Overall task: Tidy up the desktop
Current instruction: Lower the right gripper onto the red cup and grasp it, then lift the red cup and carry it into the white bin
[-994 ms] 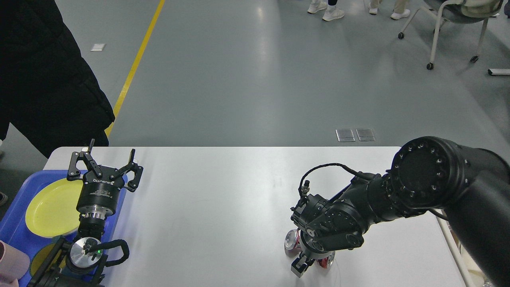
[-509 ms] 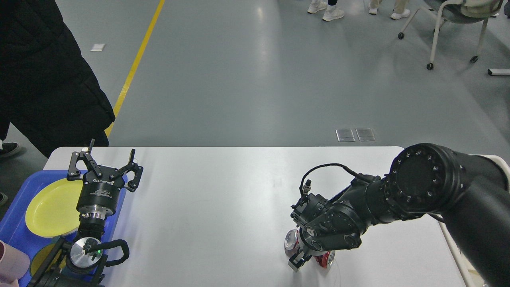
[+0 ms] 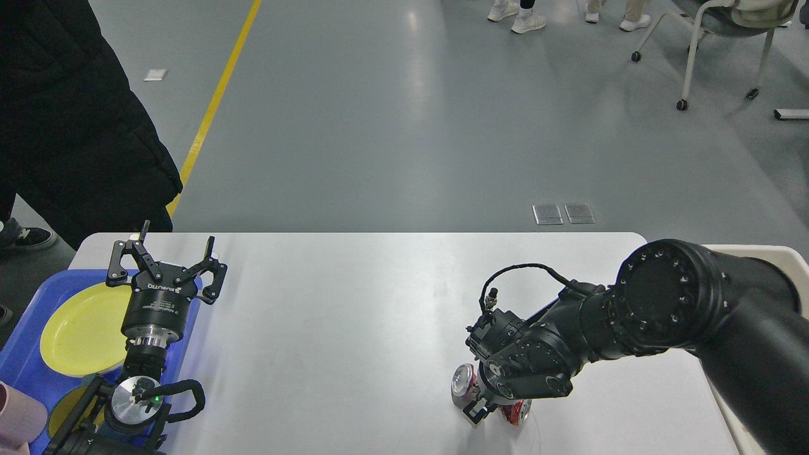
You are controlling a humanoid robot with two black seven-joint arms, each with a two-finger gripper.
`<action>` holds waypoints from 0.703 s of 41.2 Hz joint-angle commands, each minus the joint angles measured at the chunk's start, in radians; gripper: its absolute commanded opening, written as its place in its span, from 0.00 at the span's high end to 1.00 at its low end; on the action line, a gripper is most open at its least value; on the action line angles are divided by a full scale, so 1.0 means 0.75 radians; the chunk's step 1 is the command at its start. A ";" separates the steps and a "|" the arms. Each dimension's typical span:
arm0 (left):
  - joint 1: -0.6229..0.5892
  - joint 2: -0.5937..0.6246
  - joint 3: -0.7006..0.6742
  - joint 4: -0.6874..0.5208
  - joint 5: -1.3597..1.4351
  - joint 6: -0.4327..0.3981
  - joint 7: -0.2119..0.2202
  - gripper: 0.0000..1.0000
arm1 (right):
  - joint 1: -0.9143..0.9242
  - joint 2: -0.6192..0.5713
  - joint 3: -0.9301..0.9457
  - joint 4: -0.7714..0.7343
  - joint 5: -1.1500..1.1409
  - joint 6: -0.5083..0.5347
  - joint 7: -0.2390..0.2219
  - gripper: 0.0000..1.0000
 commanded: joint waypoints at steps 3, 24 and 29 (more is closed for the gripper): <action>0.000 0.000 0.000 0.000 0.000 0.000 0.000 0.04 | -0.006 -0.001 -0.001 -0.007 0.002 -0.001 0.002 0.33; 0.000 0.000 0.000 0.000 0.000 0.000 0.000 0.04 | -0.004 -0.001 -0.009 0.005 0.006 0.015 -0.001 0.81; 0.000 0.000 0.000 0.000 0.000 0.000 0.000 0.04 | 0.002 -0.001 -0.007 0.009 0.010 0.015 -0.001 0.95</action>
